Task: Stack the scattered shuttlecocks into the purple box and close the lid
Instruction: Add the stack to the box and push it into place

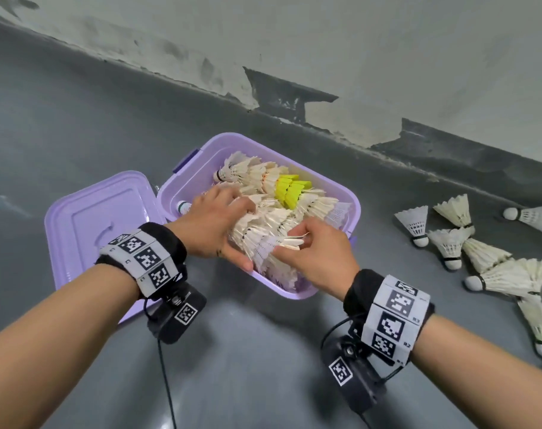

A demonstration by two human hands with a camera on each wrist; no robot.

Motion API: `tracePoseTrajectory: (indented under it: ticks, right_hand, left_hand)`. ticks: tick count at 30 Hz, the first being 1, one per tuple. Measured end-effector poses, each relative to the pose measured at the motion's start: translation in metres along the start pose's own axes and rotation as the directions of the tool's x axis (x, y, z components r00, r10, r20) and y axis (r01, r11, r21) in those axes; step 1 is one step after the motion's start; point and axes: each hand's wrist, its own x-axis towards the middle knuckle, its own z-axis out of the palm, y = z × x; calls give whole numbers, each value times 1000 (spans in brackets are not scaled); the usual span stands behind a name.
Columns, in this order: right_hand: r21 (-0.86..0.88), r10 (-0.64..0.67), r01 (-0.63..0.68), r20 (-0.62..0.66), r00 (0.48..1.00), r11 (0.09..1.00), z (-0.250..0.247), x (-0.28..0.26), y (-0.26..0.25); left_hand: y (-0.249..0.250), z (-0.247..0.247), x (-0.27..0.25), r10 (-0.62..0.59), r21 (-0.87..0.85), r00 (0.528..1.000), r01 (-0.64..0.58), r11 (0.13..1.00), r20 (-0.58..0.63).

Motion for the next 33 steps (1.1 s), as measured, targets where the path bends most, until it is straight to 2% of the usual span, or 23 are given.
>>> tracePoseTrajectory:
  ticks: [4, 6, 11, 14, 19, 22, 25, 28, 30, 33]
  right_hand:
    - [-208, -23, 38, 72, 997, 977, 6, 1, -2]
    - [-305, -31, 64, 110, 993, 950, 12, 5, 0]
    - [-409, -35, 87, 133, 991, 908, 16, 16, 3]
    - [-466, -48, 113, 149, 988, 877, 15, 17, 3]
    - [-548, -52, 118, 135, 990, 828, -14, 21, 13]
    - [-569, 10, 69, 136, 991, 819, -54, 14, 34]
    - [-595, 24, 46, 109, 994, 802, -107, -7, 72]
    - [-586, -71, 118, 103, 992, 801, -146, -30, 110]
    - [-585, -118, 154, 99, 988, 796, -156, -41, 128]
    - [-669, -273, 216, 20, 962, 711, -164, -57, 147]
  left_hand:
    - [-6, -1, -5, -9, -301, 998, 27, 953, 61]
    - [-7, -2, -6, -36, -361, 998, 52, 931, 51]
    - [9, 6, 9, -122, -197, 989, 103, 975, -86]
    - [16, 5, 18, -182, -43, 979, 179, 983, -89]
    - [45, 6, 30, -180, 136, 966, 206, 969, -184]
    - [80, 15, 48, -96, 48, 977, 107, 993, -193]
    - [134, 30, 74, -58, -34, 997, 57, 998, -56]
    - [183, 43, 92, -103, -63, 994, 101, 993, -40]
    - [198, 49, 95, -131, -51, 990, 129, 990, -57]
    - [204, 51, 95, -116, -89, 987, 107, 990, -113]
